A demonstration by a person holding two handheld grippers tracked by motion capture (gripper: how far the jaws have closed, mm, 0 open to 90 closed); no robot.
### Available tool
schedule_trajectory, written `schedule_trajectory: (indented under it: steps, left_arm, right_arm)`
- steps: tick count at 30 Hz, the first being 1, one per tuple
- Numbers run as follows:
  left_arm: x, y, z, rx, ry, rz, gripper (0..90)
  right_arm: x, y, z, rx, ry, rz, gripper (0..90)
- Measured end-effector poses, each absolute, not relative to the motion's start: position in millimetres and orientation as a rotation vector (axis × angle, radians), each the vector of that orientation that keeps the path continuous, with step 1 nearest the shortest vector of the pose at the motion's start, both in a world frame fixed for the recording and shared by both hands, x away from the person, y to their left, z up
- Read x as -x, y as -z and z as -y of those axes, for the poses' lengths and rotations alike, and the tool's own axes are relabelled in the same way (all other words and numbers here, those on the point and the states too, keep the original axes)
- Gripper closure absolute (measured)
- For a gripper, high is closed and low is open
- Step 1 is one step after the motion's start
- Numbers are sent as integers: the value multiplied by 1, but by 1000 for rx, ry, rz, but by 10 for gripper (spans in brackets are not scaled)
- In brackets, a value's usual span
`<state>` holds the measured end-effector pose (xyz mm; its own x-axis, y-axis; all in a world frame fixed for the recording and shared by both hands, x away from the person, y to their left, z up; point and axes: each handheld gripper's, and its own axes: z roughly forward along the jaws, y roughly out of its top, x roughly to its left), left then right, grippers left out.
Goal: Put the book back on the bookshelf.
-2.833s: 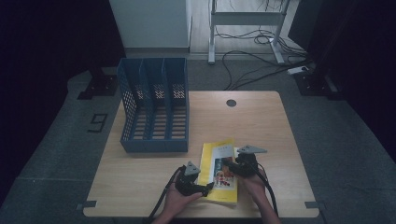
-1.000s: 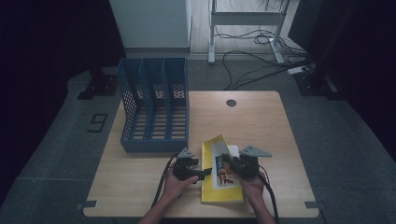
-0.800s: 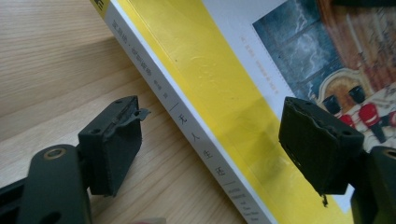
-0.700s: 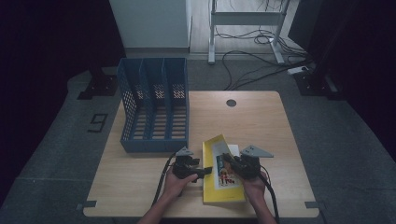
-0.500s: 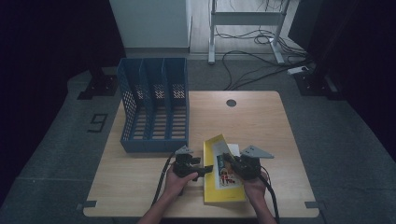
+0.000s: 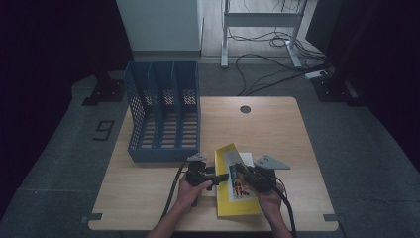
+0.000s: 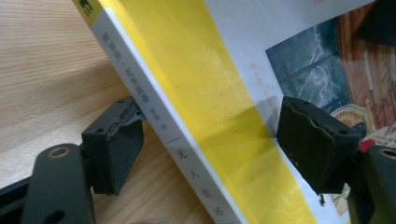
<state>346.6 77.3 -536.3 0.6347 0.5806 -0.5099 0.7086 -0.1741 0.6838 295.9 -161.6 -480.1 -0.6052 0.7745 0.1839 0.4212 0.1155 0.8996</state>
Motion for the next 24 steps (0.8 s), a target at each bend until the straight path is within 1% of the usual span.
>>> schedule_trajectory:
  steps: [6,14,24]
  left_arm:
    - [-348,537,-79,-1857,166,-1026,251]
    - [-349,540,-81,-1876,174,-1039,335]
    - [-351,545,-82,-1848,215,-1077,388]
  right_arm:
    - [-295,481,161,-1170,-1490,-2068,871]
    - [-297,484,164,-1174,-1496,-2082,871]
    - [-299,490,166,-1174,-1497,-2101,868]
